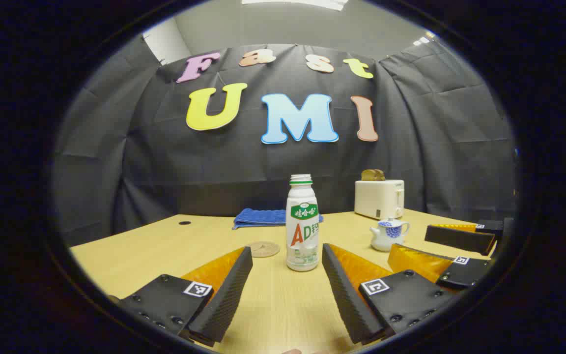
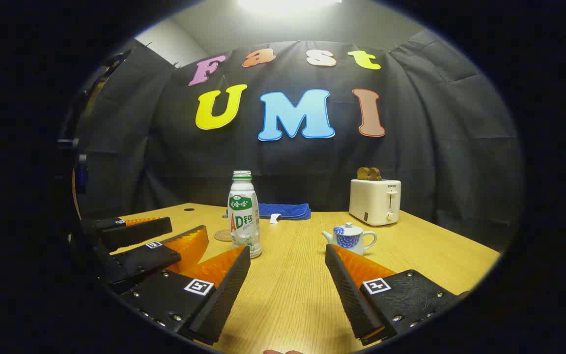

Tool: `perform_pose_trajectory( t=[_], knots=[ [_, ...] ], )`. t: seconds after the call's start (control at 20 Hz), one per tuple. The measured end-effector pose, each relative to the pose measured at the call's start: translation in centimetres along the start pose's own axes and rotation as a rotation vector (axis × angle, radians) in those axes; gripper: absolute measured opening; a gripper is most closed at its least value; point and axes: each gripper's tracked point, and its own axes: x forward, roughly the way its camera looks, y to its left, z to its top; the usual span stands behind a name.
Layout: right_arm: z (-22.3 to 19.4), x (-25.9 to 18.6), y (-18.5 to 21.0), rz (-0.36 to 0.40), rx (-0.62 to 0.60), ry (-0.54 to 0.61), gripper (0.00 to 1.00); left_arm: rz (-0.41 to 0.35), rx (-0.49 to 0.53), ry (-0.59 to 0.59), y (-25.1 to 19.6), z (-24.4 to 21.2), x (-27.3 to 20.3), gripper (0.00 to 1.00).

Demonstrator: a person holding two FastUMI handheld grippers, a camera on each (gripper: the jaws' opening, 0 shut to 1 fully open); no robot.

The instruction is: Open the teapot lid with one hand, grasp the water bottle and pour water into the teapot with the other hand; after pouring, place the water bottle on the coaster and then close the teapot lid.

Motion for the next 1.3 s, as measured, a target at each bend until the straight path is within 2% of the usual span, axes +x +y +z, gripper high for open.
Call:
perform_pose_trajectory(
  t=[0.15,0.2,0.25,0.4,0.6,0.8,1.05,1.2,1.25,1.3],
  knots=[
    [0.1,-0.1,-1.3,-0.032,0.001,-0.005,0.95,-0.006,-0.003,-0.008,-0.1,0.3,0.3,0.99],
    [0.0,0.1,-1.6,-0.035,0.005,-0.001,0.95,0.007,-0.005,-0.008,0.2,0.3,0.6,0.94],
    [0.1,0.4,-2.2,-0.038,0.001,-0.004,0.95,0.004,-0.012,-0.012,0.2,0.3,0.9,0.99],
    [2.1,1.1,-4.6,-0.076,0.005,-0.044,0.95,-0.039,-0.038,-0.039,-1.0,2.2,2.9,0.99],
    [4.5,2.8,-7.9,-0.129,0.001,-0.101,0.94,-0.064,-0.017,-0.071,-1.8,4.5,6.6,0.99],
    [5.0,6.4,-10.6,-0.172,-0.018,-0.070,0.94,-0.094,-0.048,-0.057,-2.2,5.2,10.2,0.99],
    [2.8,11.1,-12.5,-0.196,-0.024,0.025,0.94,-0.065,-0.066,-0.043,-1.2,4.5,11.6,0.99],
    [1.8,13.4,-13.0,-0.209,-0.056,0.054,0.95,-0.081,-0.046,-0.026,-1.6,3.2,12.0,0.92],
    [1.6,14.1,-13.1,-0.212,-0.072,0.054,0.94,-0.100,-0.039,0.001,-2.2,2.3,12.3,0.99],
    [1.5,14.5,-13.2,-0.219,-0.081,0.059,0.93,-0.101,-0.031,0.005,-2.2,2.1,12.2,0.99]
  ],
)
